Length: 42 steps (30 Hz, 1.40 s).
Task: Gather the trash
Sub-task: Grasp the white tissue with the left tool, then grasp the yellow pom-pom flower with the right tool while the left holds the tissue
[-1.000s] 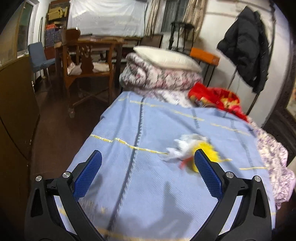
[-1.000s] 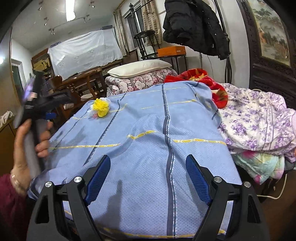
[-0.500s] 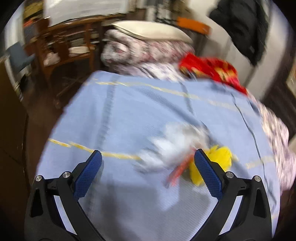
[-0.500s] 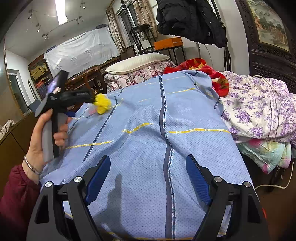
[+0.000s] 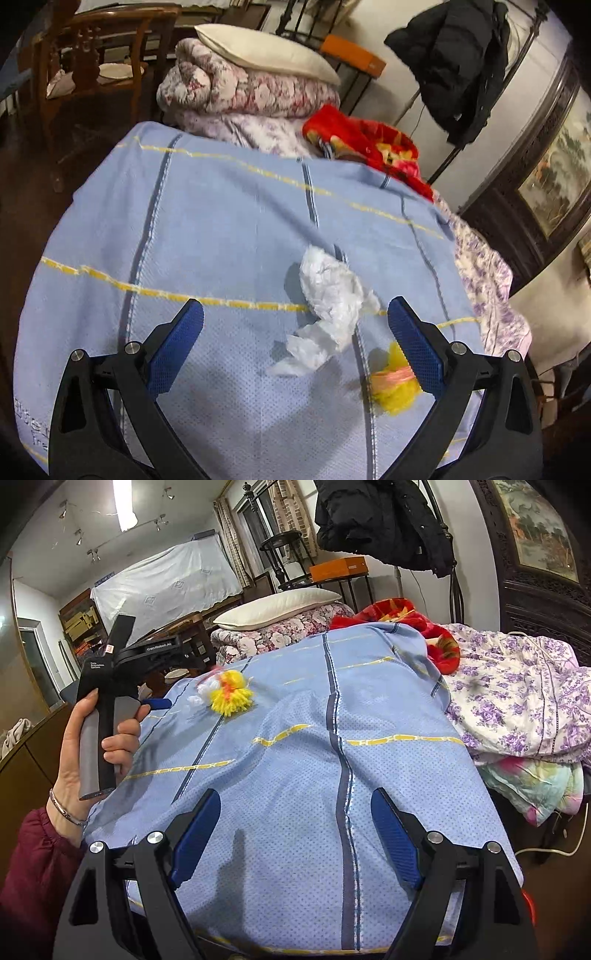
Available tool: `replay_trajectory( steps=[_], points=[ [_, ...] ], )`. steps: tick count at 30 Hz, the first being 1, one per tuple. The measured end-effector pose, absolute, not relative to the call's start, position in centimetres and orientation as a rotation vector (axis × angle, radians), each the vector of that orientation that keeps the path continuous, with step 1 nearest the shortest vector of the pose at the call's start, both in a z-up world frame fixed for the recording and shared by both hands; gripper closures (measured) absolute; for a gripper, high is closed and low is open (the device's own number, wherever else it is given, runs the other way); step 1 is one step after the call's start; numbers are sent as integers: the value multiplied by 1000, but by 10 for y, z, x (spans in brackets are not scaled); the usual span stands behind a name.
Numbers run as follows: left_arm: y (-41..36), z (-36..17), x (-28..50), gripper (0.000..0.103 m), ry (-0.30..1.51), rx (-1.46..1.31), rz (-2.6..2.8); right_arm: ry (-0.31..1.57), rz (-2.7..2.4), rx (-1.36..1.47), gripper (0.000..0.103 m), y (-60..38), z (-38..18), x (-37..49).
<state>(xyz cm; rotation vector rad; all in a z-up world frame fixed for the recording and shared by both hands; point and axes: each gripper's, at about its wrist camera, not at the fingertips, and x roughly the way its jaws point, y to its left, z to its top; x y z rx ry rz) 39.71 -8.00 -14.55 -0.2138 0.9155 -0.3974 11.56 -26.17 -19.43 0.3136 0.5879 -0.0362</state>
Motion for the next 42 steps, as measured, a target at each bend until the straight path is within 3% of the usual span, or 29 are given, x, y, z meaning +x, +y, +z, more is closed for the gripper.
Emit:
replay_trajectory(
  steps=[4,13,14,17,18,29,36,39,42],
  points=[
    [-104,-155,400,7,921,-61,-335,591,-36,326,21,-264,-195,116],
    [-116,-169,407,7,944,10,-279,605,-42,279,21,-254,-196,120],
    [-115,-169,408,14,936,13,-267,609,-41,263,21,-251,-196,121],
    [-104,-161,406,69,885,-24,-277,617,-49,228,21,-244,-197,122],
    [-99,-158,406,79,873,-55,-288,620,-54,213,21,-242,-197,122],
    [-30,-140,380,79,849,-148,-278,632,-44,221,21,-231,-187,131],
    [-23,-161,371,76,922,-100,-250,610,31,133,21,-202,-149,214],
    [-24,-162,371,76,922,-101,-245,637,25,96,30,-190,-153,255],
    [-24,-164,371,70,917,-107,-253,675,32,118,31,-186,-155,287]
  ],
)
